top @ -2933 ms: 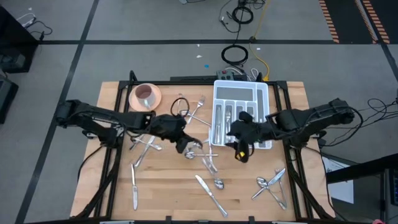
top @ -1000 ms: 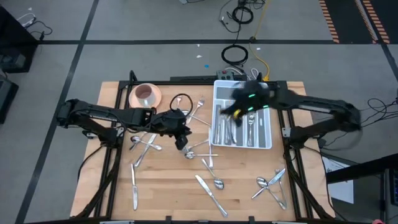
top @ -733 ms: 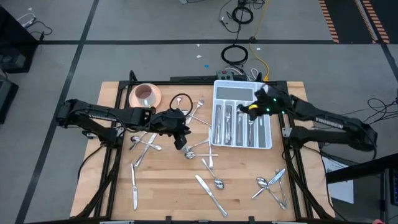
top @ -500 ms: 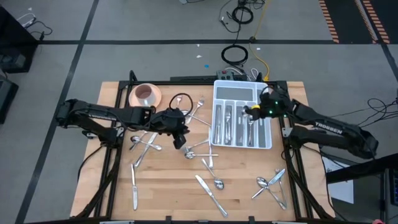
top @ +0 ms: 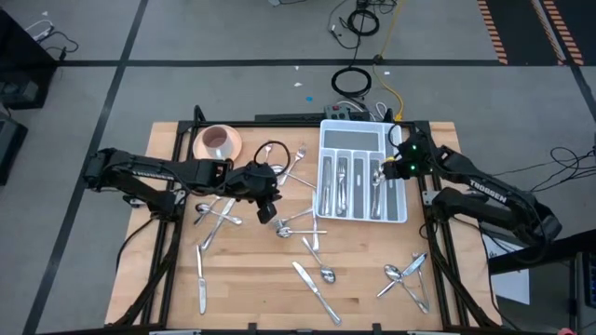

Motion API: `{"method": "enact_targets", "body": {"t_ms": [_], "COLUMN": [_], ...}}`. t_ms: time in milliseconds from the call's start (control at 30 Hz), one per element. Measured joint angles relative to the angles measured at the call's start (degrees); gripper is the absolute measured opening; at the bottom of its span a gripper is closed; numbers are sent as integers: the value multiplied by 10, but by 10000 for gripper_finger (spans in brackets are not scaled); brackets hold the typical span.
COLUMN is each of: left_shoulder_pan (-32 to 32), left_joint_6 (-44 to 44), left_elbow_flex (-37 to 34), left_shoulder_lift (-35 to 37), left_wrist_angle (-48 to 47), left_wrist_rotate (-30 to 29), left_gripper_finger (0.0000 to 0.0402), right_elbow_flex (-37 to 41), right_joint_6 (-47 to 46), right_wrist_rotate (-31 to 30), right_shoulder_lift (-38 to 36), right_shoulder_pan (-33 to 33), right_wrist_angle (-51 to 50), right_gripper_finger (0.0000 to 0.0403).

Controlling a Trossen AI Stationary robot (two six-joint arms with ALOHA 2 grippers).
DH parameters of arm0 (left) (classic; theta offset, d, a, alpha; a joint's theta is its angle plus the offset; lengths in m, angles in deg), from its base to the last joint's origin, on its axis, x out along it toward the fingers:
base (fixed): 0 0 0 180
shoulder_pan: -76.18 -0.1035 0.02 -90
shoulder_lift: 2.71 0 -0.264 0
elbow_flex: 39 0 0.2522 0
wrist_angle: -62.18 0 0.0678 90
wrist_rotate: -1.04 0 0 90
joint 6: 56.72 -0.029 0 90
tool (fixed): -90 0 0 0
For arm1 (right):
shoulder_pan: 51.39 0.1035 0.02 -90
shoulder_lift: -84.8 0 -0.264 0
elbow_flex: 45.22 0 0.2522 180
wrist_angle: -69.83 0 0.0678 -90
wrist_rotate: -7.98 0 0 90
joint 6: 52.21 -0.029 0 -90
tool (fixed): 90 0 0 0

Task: Sort silverware
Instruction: Put the silver spoon into the white silverware tray

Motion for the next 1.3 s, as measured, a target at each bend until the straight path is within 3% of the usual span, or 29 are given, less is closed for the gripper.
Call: {"method": "enact_targets", "body": {"t_ms": [267, 667, 833, 1300], "left_shoulder_pan": [-11, -20, -20, -20], "left_joint_6": [-4, -14, -14, -19], "left_elbow_flex": [0, 0, 0, 0], "left_shoulder_lift": [0, 0, 0, 0], "left_wrist_angle": [2, 3, 2, -2], "left_wrist_rotate": [2, 2, 2, -23], "left_gripper_finger": [88, 88, 88, 88], "right_elbow_flex": [0, -1, -3, -36], "right_joint_6": [40, 65, 77, 107], "right_wrist_rotate": [21, 7, -8, -26], "right_shoulder_lift": [37, 174, 199, 183], "right_shoulder_pan": [-32, -37, -36, -37], "right_wrist_angle": [17, 109, 114, 83], "right_gripper_finger": [0, 0, 4, 127]}}
